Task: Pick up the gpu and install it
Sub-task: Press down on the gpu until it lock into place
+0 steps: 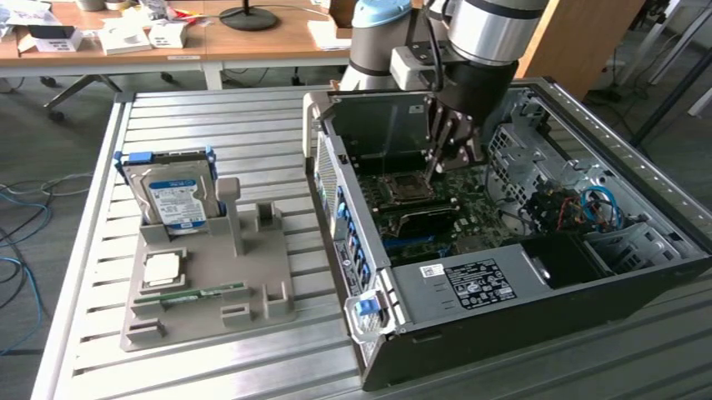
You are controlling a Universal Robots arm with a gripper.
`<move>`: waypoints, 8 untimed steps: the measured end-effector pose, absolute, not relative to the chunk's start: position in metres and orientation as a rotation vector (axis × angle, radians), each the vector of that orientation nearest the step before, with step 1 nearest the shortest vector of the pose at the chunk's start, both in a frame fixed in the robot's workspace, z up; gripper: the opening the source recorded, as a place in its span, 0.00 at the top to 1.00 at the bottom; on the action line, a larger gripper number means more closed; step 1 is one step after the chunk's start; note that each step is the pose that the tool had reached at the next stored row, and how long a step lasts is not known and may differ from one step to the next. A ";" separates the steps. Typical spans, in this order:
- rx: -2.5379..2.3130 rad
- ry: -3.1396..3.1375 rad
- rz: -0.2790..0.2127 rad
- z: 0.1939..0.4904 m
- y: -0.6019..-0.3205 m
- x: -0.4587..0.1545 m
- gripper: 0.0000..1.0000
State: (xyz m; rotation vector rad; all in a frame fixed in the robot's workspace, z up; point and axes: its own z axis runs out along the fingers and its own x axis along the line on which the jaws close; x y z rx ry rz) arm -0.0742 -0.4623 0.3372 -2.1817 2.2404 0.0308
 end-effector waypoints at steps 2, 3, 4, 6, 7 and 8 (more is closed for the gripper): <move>-2.182 2.240 0.031 0.334 -0.462 -0.074 0.89; -2.182 2.240 0.031 0.332 -0.462 -0.074 0.89; -2.182 2.240 0.031 0.330 -0.462 -0.074 0.89; -2.182 2.240 0.031 0.326 -0.462 -0.074 0.89; -2.182 2.240 0.031 0.324 -0.462 -0.074 0.89; -2.182 2.240 0.031 0.323 -0.462 -0.074 0.89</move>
